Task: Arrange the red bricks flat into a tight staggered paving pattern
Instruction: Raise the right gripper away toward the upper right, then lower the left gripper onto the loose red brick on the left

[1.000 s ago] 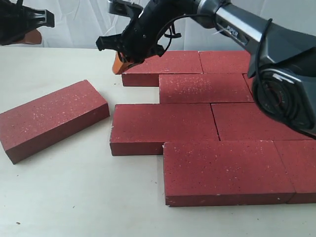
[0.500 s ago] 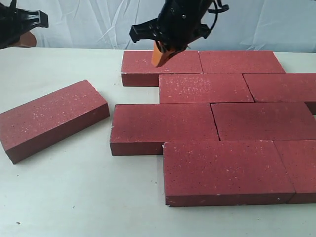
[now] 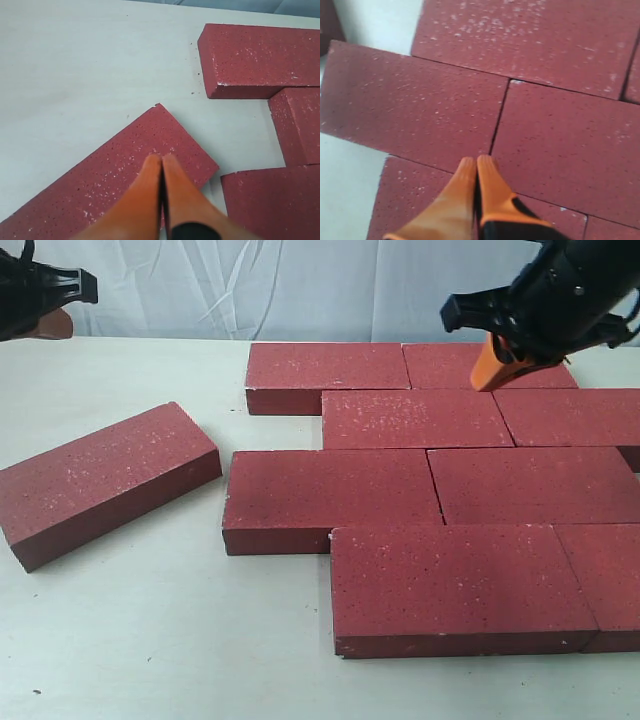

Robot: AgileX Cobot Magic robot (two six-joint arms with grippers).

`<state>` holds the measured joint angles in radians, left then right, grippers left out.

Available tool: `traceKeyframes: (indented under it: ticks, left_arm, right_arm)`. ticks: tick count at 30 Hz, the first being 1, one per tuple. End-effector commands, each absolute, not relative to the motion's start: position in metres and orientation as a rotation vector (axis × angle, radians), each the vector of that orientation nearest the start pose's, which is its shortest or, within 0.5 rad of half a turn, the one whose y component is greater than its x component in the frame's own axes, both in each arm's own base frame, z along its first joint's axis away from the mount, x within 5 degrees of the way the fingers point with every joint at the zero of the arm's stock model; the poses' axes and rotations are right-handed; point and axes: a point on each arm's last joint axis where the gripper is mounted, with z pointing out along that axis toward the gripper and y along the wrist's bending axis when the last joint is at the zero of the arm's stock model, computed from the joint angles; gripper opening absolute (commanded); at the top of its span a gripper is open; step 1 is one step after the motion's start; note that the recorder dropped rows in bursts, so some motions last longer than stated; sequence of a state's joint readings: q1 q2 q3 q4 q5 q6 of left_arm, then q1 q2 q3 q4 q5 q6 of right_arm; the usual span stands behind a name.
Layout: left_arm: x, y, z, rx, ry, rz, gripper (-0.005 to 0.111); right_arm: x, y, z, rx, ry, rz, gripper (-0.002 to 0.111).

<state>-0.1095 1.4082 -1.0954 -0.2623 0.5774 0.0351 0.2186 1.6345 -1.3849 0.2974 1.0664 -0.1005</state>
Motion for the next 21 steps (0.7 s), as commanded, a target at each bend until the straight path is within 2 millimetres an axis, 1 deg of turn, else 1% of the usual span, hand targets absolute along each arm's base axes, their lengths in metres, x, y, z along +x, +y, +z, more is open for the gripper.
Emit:
traceKeyframes:
  ticks: [1,6,11,17,21]
  left_arm:
    - [0.3,-0.045,0.311,0.034,2.367,-0.281,0.0]
    - [0.3,-0.044,0.306,0.122,2.394,-0.216,0.0]
    - [0.305,-0.038,0.285,0.226,2.518,-0.084,0.0]
    - [0.315,-0.036,0.258,0.266,2.623,-0.034,0.0]
    - [0.318,-0.034,0.243,0.292,2.7,0.009,0.0]
  right_arm:
    - [0.321,0.081,0.296,-0.229,2.724,0.397,-0.001]
    - [0.325,0.082,0.294,-0.211,2.694,0.4,-0.001]
    - [0.328,0.082,0.293,-0.2,2.67,0.401,-0.001]
    - [0.327,0.083,0.294,-0.188,2.67,0.427,-0.001]
    - [0.327,0.084,0.294,-0.187,2.67,0.43,-0.001]
